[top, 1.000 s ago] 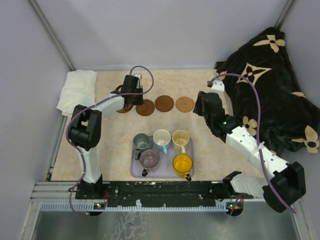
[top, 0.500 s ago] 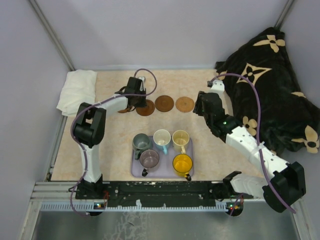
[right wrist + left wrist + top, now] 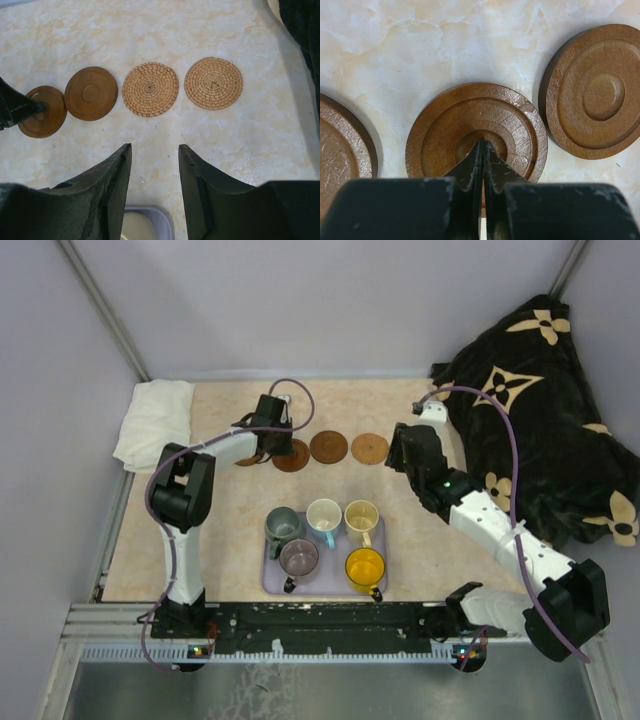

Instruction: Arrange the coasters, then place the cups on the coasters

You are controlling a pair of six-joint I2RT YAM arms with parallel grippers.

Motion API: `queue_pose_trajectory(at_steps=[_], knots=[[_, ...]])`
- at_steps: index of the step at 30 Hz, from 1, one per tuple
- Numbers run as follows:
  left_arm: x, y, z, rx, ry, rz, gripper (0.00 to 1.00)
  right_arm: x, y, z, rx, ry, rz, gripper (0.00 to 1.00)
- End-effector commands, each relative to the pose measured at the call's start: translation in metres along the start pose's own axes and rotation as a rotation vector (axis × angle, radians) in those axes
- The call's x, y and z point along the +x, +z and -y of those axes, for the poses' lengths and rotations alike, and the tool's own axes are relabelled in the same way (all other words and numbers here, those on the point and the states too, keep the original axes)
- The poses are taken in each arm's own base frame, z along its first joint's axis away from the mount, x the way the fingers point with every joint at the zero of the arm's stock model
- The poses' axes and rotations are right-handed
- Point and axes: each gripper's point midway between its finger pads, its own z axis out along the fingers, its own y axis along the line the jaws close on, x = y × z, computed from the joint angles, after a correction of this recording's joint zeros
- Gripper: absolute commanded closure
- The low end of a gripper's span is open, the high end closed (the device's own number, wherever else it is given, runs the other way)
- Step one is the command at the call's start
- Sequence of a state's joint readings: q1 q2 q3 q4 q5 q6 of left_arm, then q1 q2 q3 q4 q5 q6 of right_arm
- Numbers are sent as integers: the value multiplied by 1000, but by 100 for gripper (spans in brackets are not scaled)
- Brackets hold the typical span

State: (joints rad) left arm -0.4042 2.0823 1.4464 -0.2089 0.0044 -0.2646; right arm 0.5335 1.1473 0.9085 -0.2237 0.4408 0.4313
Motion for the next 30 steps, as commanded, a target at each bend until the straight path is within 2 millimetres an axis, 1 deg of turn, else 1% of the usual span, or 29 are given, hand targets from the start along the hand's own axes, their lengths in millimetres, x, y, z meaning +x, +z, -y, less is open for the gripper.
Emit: queue_pose_trajectory(at_steps=[1, 14, 20, 30], knots=[[2, 9, -5, -23, -1, -17, 95, -22, 2, -10, -28, 33, 57, 56], [-12, 20, -12, -32, -14, -1, 95, -19, 6, -8, -12, 22, 50, 56], [-15, 22, -15, -40, -19, 3, 95, -19, 6, -8, -10, 19, 49, 56], [-17, 20, -32, -66, -43, 7, 95, -16, 8, -9, -11, 17, 39, 56]])
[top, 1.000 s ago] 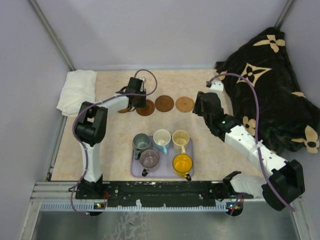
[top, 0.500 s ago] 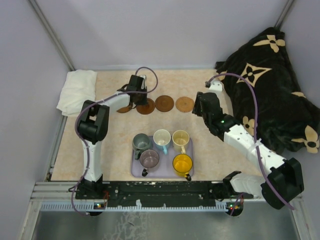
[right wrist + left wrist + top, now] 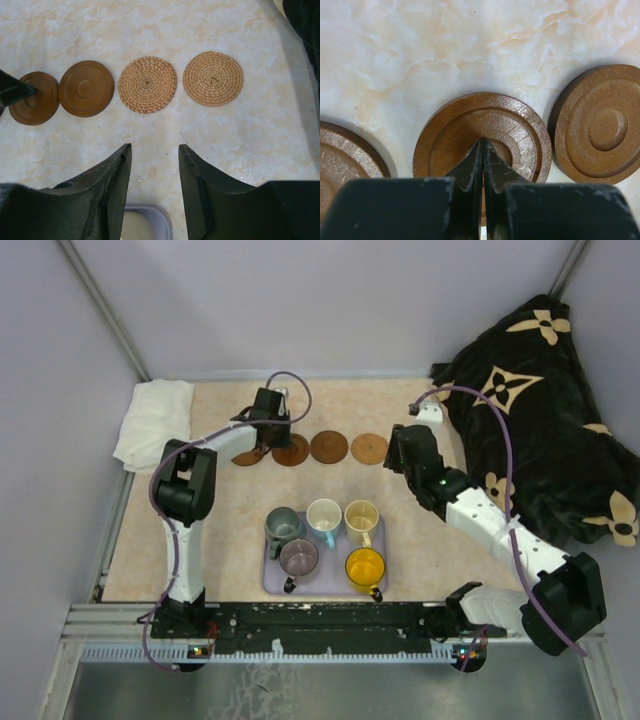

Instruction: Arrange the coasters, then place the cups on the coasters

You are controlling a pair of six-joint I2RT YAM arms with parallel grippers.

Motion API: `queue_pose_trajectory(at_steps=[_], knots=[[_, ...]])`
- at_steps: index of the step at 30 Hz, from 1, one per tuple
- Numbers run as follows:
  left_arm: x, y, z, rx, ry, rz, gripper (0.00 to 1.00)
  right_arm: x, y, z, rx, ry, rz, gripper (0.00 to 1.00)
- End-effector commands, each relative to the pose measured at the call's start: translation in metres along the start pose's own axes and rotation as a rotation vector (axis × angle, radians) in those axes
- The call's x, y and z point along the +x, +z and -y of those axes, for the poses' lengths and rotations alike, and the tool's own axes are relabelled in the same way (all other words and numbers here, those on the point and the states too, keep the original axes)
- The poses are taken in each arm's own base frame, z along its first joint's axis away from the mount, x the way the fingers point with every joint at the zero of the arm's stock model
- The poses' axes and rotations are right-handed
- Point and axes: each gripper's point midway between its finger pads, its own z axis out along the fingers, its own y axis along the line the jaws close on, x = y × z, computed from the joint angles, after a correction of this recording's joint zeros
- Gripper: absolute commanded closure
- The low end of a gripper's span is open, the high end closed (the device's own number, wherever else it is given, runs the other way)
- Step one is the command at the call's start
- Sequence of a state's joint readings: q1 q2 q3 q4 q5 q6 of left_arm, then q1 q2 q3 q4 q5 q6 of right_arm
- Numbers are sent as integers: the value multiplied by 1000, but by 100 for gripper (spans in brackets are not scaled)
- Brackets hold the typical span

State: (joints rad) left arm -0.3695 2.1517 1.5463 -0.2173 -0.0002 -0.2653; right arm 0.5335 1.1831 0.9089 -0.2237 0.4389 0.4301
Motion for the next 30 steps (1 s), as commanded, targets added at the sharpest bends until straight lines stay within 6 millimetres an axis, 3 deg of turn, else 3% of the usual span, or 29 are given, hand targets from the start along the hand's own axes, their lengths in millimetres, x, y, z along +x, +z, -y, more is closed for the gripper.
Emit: queue_pose_trajectory(at_steps=[1, 19, 30], knots=[[4, 6, -20, -48, -17, -20, 95, -26, 0, -9, -23, 33, 69, 56], [0, 9, -17, -7, -22, -15, 93, -26, 1, -10, -24, 32, 66, 56], [-30, -14, -1, 56, -13, 59, 86, -37, 6, -11, -8, 20, 103, 56]])
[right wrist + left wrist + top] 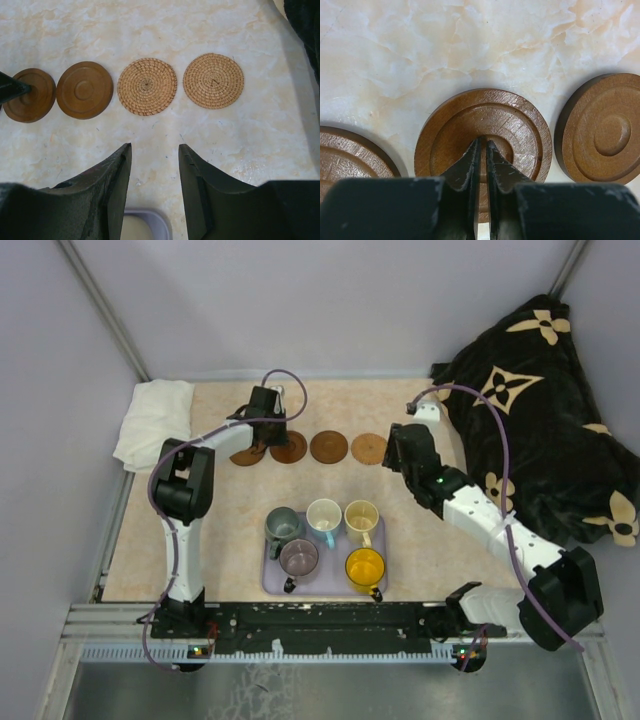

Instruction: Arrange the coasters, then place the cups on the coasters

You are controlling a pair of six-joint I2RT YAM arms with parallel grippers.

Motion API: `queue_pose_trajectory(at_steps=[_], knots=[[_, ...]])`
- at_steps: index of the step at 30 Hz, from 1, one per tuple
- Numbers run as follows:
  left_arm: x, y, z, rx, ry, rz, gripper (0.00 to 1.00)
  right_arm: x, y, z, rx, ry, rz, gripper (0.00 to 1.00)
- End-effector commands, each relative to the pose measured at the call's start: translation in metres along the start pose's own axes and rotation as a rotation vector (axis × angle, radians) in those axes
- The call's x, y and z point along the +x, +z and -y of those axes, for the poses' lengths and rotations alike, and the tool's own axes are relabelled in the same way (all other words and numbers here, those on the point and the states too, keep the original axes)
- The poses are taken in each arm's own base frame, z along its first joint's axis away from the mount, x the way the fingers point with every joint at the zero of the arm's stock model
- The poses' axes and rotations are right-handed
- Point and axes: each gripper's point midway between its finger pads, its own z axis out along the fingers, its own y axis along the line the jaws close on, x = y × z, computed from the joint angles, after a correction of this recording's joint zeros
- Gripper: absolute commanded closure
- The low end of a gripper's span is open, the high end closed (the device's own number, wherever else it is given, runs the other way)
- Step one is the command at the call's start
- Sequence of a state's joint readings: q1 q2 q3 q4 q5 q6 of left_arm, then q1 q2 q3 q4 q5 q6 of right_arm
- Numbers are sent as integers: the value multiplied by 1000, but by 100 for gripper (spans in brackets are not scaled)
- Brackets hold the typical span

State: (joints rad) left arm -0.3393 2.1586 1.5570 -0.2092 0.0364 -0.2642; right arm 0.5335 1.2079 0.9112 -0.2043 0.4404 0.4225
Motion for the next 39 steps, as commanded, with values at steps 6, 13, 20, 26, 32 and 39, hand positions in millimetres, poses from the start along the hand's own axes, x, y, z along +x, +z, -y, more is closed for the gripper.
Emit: queue_pose_trajectory(at_steps=[6, 13, 20, 26, 32, 39], knots=[[-39, -35, 11, 41, 16, 96, 80, -39, 7, -9, 10, 10, 100, 56], [-59, -65, 14, 34, 19, 160, 75, -62, 6, 11, 90, 0, 162, 21], [-71, -100, -2, -30, 6, 229, 64, -88, 31, 40, 2, 184, 181, 1], [-72, -127, -25, -96, 30, 290, 54, -99, 62, 46, 40, 107, 208, 1], [-66, -146, -32, -114, 48, 328, 48, -83, 102, 52, 109, 30, 131, 1], [-75, -172, -46, -193, 56, 411, 40, -94, 122, 55, 148, 1, 180, 1]])
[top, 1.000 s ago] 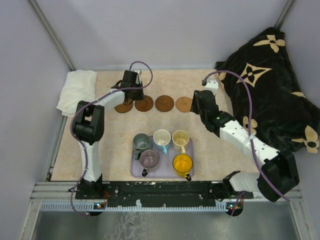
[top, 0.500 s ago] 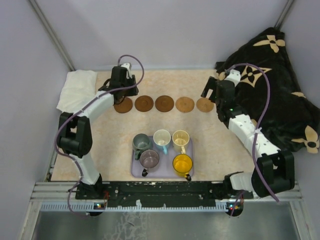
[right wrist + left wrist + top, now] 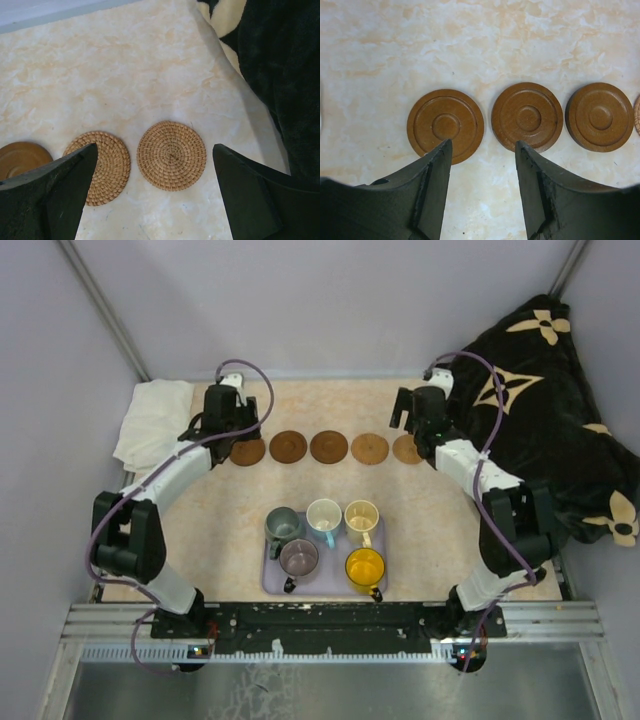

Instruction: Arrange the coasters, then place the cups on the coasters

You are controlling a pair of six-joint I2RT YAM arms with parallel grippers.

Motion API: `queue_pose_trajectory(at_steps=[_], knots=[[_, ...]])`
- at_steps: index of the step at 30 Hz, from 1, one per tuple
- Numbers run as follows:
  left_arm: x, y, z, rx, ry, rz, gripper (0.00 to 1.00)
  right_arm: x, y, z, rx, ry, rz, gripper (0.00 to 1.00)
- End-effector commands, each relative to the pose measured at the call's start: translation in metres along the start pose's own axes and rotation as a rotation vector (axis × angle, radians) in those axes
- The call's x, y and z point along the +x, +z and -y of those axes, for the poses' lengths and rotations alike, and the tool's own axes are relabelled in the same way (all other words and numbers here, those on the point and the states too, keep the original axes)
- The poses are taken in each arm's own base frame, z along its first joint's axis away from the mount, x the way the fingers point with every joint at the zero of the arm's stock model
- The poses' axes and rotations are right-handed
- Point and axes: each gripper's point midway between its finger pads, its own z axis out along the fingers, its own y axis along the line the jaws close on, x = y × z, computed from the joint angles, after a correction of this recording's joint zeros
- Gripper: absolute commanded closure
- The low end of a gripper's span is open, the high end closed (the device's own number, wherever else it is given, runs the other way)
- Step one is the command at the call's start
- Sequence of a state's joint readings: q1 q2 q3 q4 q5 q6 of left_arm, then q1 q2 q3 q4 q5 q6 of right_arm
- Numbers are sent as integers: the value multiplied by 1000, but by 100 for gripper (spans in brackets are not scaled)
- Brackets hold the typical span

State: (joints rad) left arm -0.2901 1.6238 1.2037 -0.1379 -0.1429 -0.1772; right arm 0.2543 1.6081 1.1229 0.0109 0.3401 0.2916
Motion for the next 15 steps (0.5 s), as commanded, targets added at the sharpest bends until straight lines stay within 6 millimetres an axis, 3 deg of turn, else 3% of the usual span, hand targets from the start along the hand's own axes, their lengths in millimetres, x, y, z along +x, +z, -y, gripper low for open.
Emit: queue_pose_trajectory(at_steps=[1, 6, 15], knots=[[-34, -17, -11, -51, 11, 118, 39, -58, 6, -11, -1, 11, 154, 1], [-28, -30, -25, -112, -29, 106, 22, -67, 3, -13, -8, 17, 168, 1], [-11, -71, -52, -180, -143, 125, 1, -65, -25, 13, 75, -8, 138, 1]])
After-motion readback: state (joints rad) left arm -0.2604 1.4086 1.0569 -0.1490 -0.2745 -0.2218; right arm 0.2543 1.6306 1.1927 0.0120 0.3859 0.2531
